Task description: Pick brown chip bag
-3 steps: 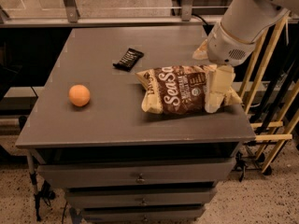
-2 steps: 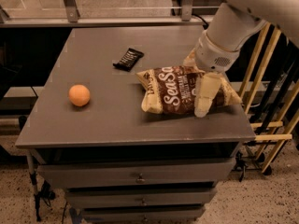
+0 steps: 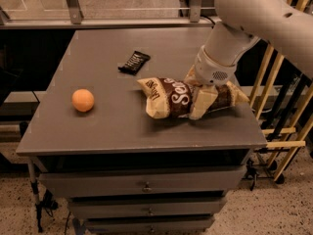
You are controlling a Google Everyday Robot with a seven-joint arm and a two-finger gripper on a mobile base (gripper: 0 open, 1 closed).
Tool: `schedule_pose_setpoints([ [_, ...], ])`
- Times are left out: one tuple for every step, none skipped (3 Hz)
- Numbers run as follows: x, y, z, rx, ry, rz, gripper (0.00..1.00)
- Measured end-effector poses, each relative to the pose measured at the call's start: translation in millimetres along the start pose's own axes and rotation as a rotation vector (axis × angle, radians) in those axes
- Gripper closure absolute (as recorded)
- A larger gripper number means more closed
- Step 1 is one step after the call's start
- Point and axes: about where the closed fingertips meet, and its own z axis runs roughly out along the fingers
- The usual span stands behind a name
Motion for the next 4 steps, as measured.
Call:
schedule_pose_setpoints([
  [1.7, -2.2, 0.3, 0.003, -0.006, 0.005, 0.63],
  [0.8, -2.4, -2.7, 0.003, -0.006, 0.005, 0.87],
  [0.1, -2.6, -5.3, 0.003, -0.007, 0.005, 1.0],
  [-0.1, -2.7, -6.3, 0.003, -0.007, 0.005, 1.0],
])
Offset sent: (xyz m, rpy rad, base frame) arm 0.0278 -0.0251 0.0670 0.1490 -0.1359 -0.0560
